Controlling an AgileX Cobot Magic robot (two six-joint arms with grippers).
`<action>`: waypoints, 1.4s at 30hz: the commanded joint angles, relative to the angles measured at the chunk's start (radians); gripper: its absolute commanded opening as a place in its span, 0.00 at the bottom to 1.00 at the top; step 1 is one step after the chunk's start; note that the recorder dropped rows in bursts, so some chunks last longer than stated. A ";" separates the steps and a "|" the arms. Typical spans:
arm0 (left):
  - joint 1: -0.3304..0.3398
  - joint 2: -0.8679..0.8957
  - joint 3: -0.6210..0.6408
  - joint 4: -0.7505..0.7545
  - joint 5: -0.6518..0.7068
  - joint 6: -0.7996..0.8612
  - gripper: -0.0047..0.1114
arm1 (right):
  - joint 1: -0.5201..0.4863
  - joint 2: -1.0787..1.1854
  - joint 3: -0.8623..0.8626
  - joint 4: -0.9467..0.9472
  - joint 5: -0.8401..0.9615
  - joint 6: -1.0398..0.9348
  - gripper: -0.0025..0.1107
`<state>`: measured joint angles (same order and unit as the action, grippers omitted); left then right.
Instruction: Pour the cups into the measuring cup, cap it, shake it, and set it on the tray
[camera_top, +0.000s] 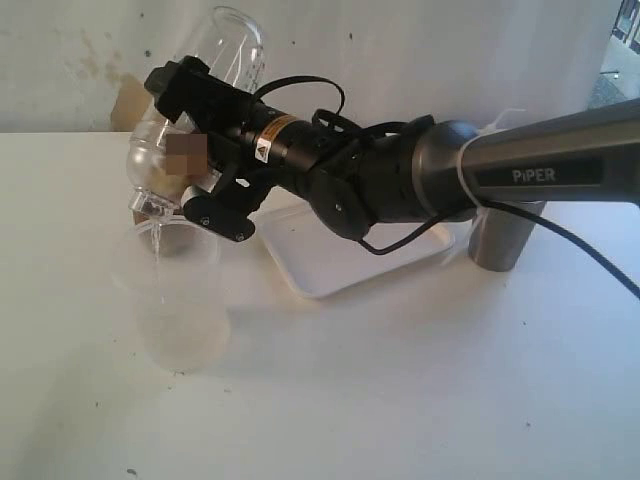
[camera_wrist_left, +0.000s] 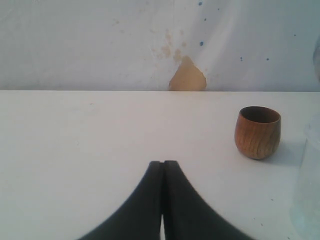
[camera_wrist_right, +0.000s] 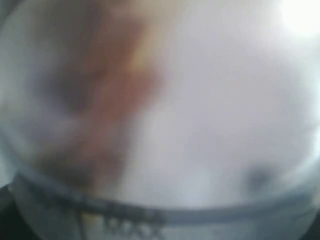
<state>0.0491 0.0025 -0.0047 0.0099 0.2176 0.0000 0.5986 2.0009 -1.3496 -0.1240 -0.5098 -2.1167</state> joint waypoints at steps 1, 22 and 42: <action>-0.002 -0.002 0.005 -0.002 -0.014 0.000 0.04 | -0.001 -0.015 -0.010 -0.034 -0.077 -0.015 0.02; -0.002 -0.002 0.005 -0.002 -0.014 0.000 0.04 | -0.001 -0.015 -0.010 -0.026 -0.193 -0.015 0.02; -0.002 -0.002 0.005 -0.002 -0.014 0.000 0.04 | -0.001 -0.015 -0.010 -0.005 -0.225 -0.018 0.02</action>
<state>0.0491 0.0025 -0.0047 0.0099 0.2176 0.0000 0.5986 2.0009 -1.3496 -0.1379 -0.6860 -2.1167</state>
